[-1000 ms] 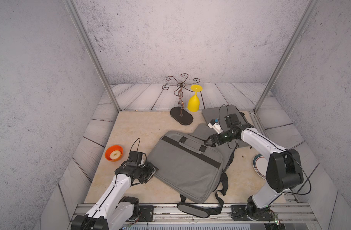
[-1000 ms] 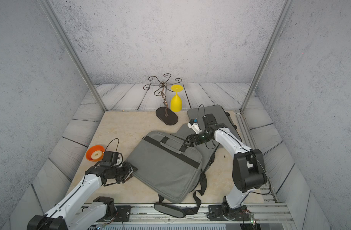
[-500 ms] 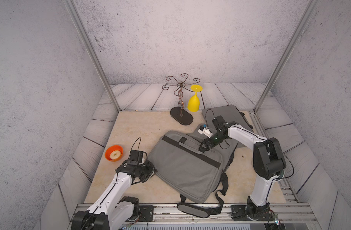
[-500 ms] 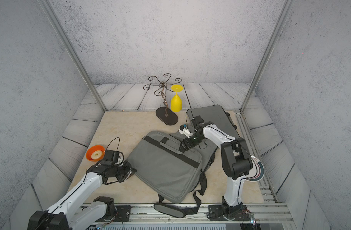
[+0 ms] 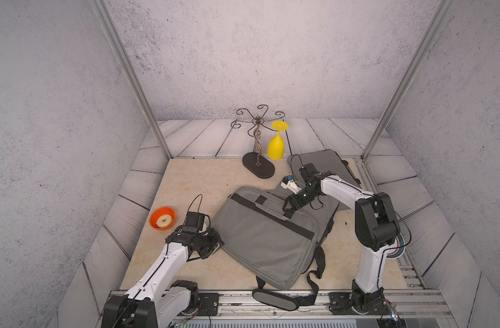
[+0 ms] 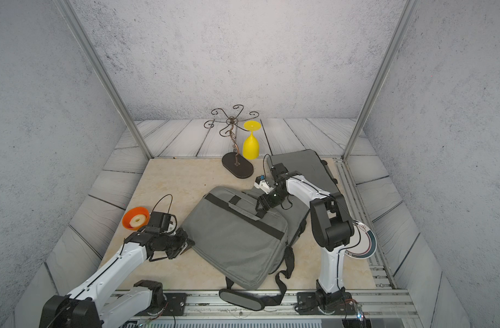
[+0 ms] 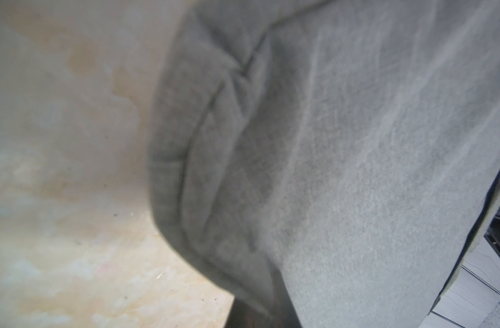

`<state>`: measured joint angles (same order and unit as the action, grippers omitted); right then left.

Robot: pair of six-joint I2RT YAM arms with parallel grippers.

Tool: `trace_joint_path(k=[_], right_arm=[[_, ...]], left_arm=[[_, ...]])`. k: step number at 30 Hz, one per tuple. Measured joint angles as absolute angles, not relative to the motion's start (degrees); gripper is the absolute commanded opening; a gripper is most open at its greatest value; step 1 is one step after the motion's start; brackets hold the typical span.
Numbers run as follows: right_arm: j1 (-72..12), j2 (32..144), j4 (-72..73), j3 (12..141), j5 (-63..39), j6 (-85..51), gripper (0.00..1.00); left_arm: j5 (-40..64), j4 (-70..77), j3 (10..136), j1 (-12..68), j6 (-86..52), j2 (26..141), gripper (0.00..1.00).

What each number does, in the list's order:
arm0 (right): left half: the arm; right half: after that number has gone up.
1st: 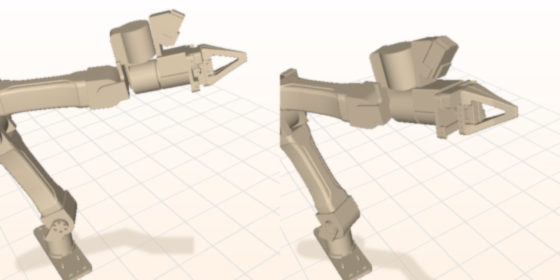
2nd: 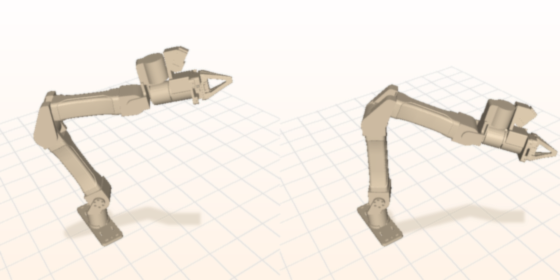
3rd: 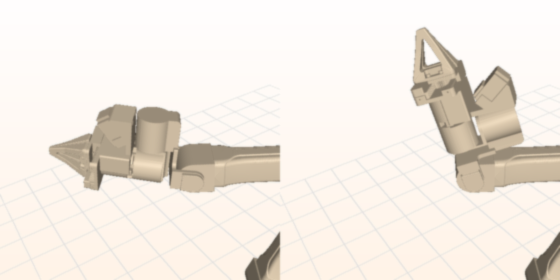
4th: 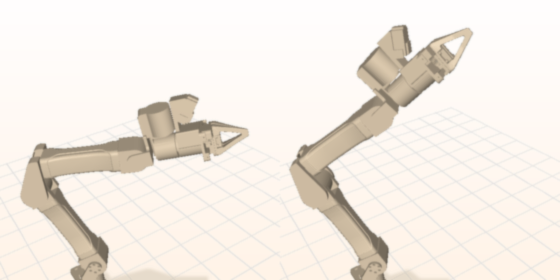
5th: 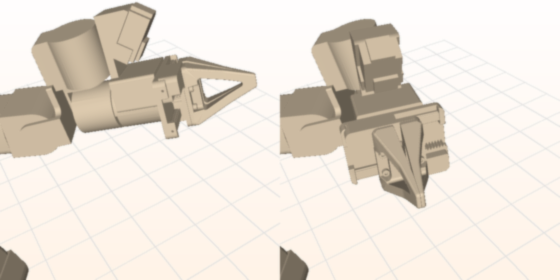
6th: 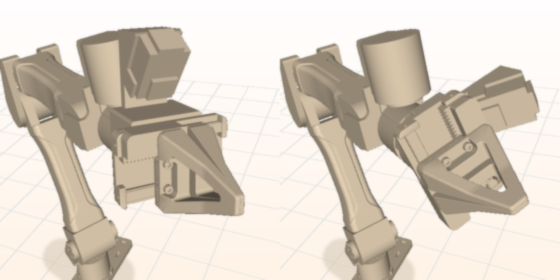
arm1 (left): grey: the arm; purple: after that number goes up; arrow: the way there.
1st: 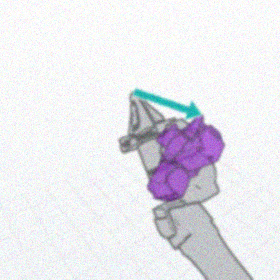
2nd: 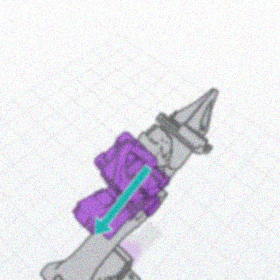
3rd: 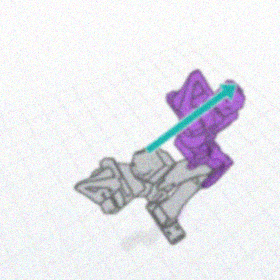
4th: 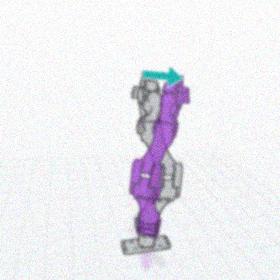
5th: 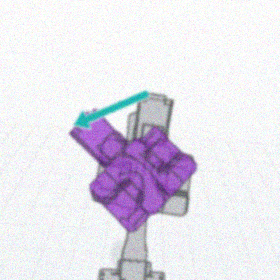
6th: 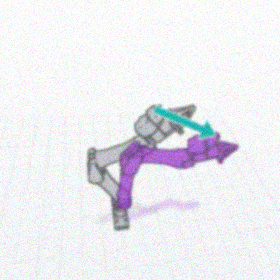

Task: Open the zippered laptop bag and take out the laptop
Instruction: Adjust the zippered laptop bag.

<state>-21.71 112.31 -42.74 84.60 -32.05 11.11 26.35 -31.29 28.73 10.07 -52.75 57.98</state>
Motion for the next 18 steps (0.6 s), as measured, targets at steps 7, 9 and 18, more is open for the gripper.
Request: trace_joint_path(k=[7, 9, 18], right_arm=[[-21.5, 112.7, -42.3, 83.0, -37.1, 10.8, 0.26], [-21.4, 112.6, -42.3, 82.7, -37.6, 10.6, 0.19], [-21.1, 110.3, -42.6, 82.7, -38.2, 8.3, 0.01]], left_arm=[[26.0, -32.8, 31.2, 10.1, -50.9, 61.3, 0.00], [25.9, -33.0, 31.7, 10.1, -50.3, 62.2, 0.00], [23.7, -36.7, 37.6, 10.1, -47.3, 67.0, 0.00]])
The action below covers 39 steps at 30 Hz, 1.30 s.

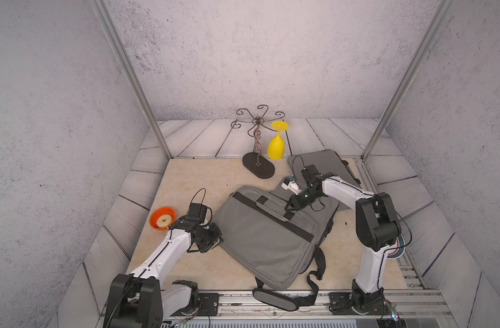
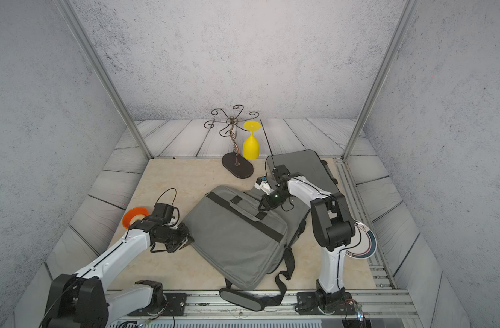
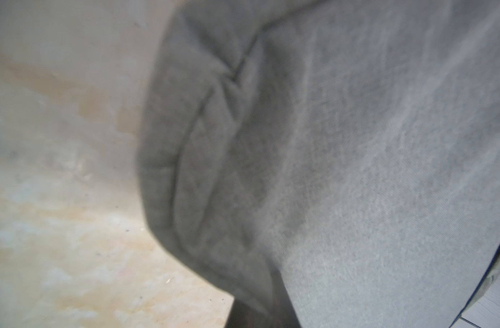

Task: Open the zippered laptop bag and take out the laptop
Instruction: Adjust the zippered laptop bag.

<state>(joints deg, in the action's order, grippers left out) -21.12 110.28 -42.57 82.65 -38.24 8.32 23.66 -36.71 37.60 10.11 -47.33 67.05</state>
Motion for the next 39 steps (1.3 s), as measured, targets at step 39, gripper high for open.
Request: trace_joint_path(k=[39], right_arm=[[-33.7, 96.1, -2.7, 61.3, -29.3, -43.6, 0.07]], left_arm=[[20.9, -44.4, 94.4, 0.3, -19.8, 116.7, 0.01]])
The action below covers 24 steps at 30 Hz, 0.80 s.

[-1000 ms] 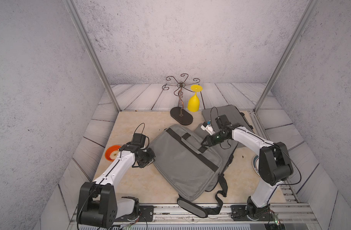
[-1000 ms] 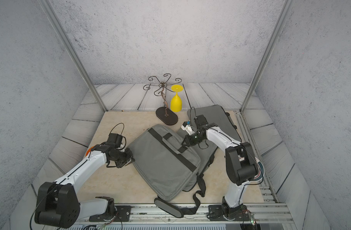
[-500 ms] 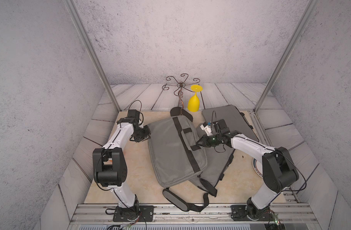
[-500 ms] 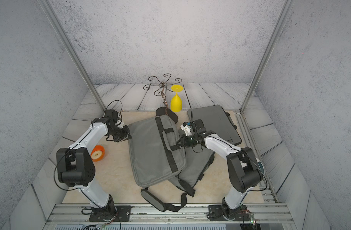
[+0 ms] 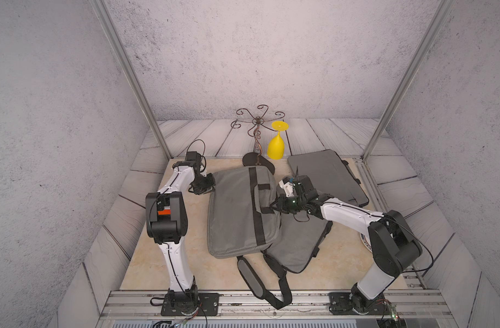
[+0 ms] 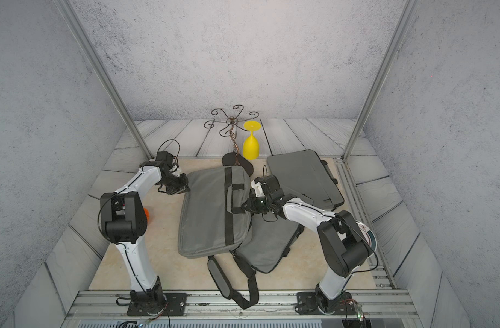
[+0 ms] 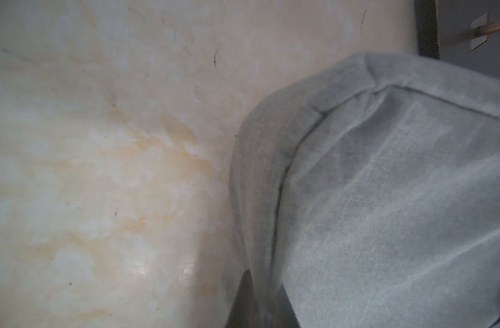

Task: Open the zippered laptop bag and take out the laptop
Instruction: Adjust the zippered laptop bag.

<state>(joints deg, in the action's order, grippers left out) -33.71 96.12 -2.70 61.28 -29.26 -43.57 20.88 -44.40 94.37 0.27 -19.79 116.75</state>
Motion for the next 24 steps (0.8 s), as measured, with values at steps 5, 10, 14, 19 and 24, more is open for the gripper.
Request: trace_joint_path(k=[5, 10, 14, 19, 24], right_arm=[[-34.6, 96.1, -0.8, 59.7, -27.8, -45.3, 0.12], [-35.2, 96.1, -0.6, 58.3, -26.3, -44.9, 0.28], [-35.9, 96.0, -1.8, 58.2, -24.8, -43.0, 0.48], [-36.0, 92.5, -6.2, 58.3, -22.3, -39.6, 0.65], [-34.0, 87.4, -11.0, 58.8, -19.9, -35.8, 0.73]], left_arm=[[22.5, -42.4, 95.0, 0.3, -19.6, 119.5, 0.06], [22.9, -42.2, 97.4, 0.5, -18.1, 120.4, 0.23], [23.0, -42.9, 98.2, 0.9, -16.7, 120.4, 0.39], [22.0, -45.5, 98.2, 1.4, -15.2, 118.6, 0.52], [20.2, -50.1, 95.7, 1.5, -14.6, 110.0, 0.57]])
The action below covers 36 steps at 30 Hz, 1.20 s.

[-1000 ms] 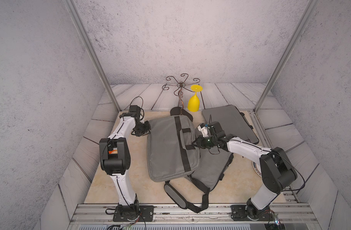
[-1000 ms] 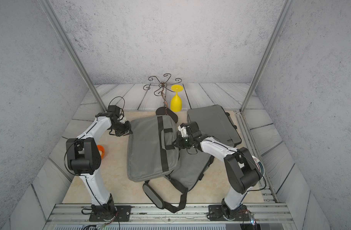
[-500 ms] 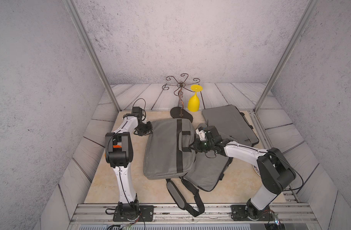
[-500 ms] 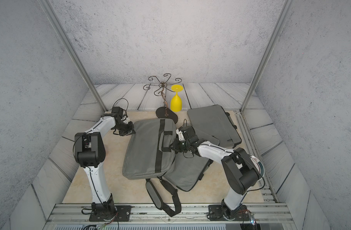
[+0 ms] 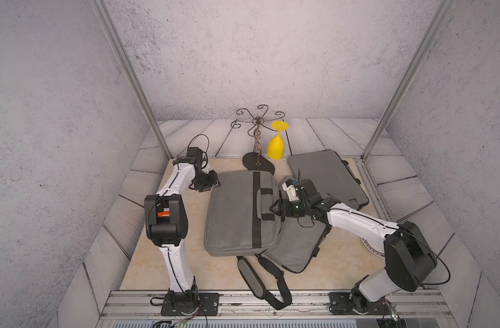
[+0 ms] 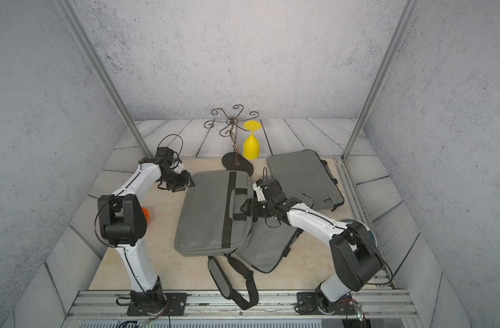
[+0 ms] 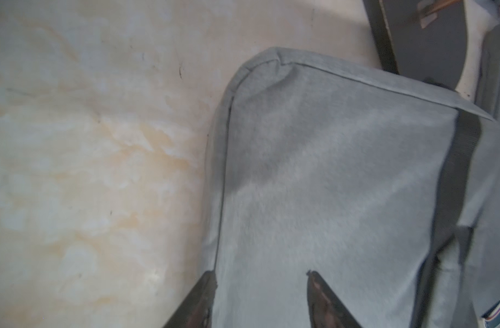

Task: Open the zippered laptop bag and take out the laptop
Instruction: Adjust the zippered laptop bag.

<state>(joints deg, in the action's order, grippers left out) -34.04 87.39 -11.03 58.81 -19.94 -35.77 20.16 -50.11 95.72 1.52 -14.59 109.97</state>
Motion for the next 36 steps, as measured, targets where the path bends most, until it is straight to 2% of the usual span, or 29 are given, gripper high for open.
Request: trace_joint_path(k=[6, 15, 20, 24, 26, 28, 34, 36], right_arm=[[-30.4, 88.1, -14.4, 63.0, -20.6, -32.2, 0.76], [-30.0, 96.4, -15.5, 67.5, -23.4, -29.9, 0.75], [-30.0, 100.1, -15.8, 68.6, -24.6, -29.9, 0.71], [-29.9, 101.9, -15.1, 69.0, -25.6, -30.2, 0.62], [-29.9, 102.8, -14.3, 69.0, -26.2, -30.4, 0.55], [-29.9, 104.0, -13.6, 69.0, -26.9, -30.8, 0.45], [-29.9, 105.4, -12.6, 69.1, -28.5, -31.1, 0.13], [-29.8, 105.4, -12.2, 69.1, -29.1, -31.3, 0.07]], left_arm=[[20.3, -51.3, 81.8, 1.5, -16.6, 94.1, 0.59], [19.2, -53.2, 58.4, 1.4, -23.8, 77.5, 0.62], [18.2, -53.1, 48.6, 1.1, -29.9, 69.0, 0.62], [18.2, -51.5, 41.4, 1.0, -34.6, 65.1, 0.61], [19.0, -49.7, 39.0, 1.0, -36.4, 64.5, 0.57], [20.5, -47.5, 37.4, 1.0, -38.0, 64.6, 0.48], [22.2, -46.0, 37.1, 0.8, -40.0, 65.3, 0.05], [22.5, -46.1, 37.8, 0.8, -39.7, 66.0, 0.00]])
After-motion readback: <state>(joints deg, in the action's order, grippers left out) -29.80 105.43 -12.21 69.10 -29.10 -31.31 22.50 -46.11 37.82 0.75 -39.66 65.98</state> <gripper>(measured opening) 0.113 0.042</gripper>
